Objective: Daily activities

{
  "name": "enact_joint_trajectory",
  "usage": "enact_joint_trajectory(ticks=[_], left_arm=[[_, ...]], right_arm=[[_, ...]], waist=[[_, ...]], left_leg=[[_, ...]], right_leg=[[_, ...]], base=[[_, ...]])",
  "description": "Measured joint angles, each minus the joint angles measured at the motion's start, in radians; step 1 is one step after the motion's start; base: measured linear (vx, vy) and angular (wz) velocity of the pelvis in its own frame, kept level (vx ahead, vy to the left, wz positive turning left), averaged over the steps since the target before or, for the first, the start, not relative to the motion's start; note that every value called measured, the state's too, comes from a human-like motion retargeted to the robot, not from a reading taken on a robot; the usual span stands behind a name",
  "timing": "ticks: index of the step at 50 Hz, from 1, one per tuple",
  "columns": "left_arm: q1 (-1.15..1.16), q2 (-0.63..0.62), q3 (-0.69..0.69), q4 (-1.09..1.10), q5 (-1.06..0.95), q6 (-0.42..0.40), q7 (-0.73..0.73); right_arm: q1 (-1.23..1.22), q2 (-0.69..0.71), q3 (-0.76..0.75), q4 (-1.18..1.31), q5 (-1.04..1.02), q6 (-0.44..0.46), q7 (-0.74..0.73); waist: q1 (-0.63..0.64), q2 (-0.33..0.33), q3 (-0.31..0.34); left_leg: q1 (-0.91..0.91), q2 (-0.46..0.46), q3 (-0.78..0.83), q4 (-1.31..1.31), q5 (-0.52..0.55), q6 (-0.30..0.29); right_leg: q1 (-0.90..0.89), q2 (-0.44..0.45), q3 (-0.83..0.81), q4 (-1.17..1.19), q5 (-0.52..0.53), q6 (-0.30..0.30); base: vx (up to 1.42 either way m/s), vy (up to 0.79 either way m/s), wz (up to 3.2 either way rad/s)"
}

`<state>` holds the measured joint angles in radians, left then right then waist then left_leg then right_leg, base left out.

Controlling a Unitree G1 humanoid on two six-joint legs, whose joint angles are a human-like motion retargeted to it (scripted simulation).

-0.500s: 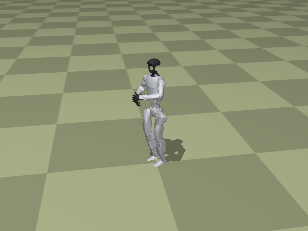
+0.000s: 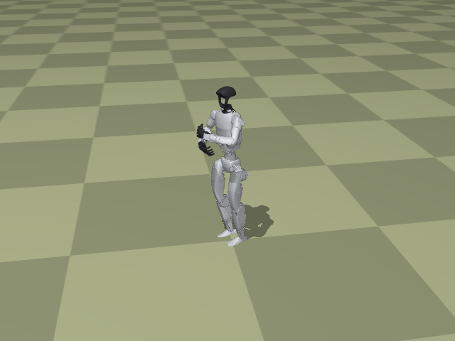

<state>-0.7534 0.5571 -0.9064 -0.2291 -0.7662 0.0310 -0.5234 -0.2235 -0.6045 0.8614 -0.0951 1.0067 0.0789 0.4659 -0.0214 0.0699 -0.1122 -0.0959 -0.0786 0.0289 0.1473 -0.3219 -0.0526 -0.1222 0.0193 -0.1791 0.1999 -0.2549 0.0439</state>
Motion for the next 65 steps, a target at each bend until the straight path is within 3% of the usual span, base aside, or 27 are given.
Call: enact_joint_trajectory(ticks=[16,27,39,65], left_arm=[[0.509,-0.151,0.159,0.699,0.443,0.019,0.068],[0.716,-0.223,0.215,1.107,0.784,-0.009,0.162],[0.784,-0.198,0.220,1.118,0.904,-0.034,0.214],[0.784,-0.156,0.200,1.042,0.939,-0.053,0.275]], right_arm=[[0.044,0.077,0.006,0.273,-0.275,0.009,0.012],[0.043,0.085,-0.018,0.308,-0.274,-0.009,-0.016],[0.028,0.076,-0.001,0.310,-0.225,-0.011,-0.045],[-0.023,0.085,0.035,0.342,-0.317,-0.043,-0.091]], waist=[[-0.031,0.004,0.023],[-0.041,0.015,0.035],[-0.020,0.021,0.034],[-0.002,0.027,0.045]], left_leg=[[0.029,0.005,0.016,-0.062,0.029,0.013],[0.030,0.007,0.028,-0.054,0.025,0.009],[0.032,0.008,0.023,-0.055,0.028,0.010],[0.050,0.013,0.010,-0.057,0.033,0.003]], right_leg=[[0.024,0.009,0.003,-0.059,0.037,0.011],[0.040,0.012,0.006,-0.085,0.048,0.027],[0.051,0.016,0.017,-0.108,0.066,0.033],[0.080,0.022,0.009,-0.127,0.081,0.032]], base=[[0.00,0.00,0.00],[0.00,0.00,0.00],[0.00,0.00,0.00],[0.00,0.00,0.00]])
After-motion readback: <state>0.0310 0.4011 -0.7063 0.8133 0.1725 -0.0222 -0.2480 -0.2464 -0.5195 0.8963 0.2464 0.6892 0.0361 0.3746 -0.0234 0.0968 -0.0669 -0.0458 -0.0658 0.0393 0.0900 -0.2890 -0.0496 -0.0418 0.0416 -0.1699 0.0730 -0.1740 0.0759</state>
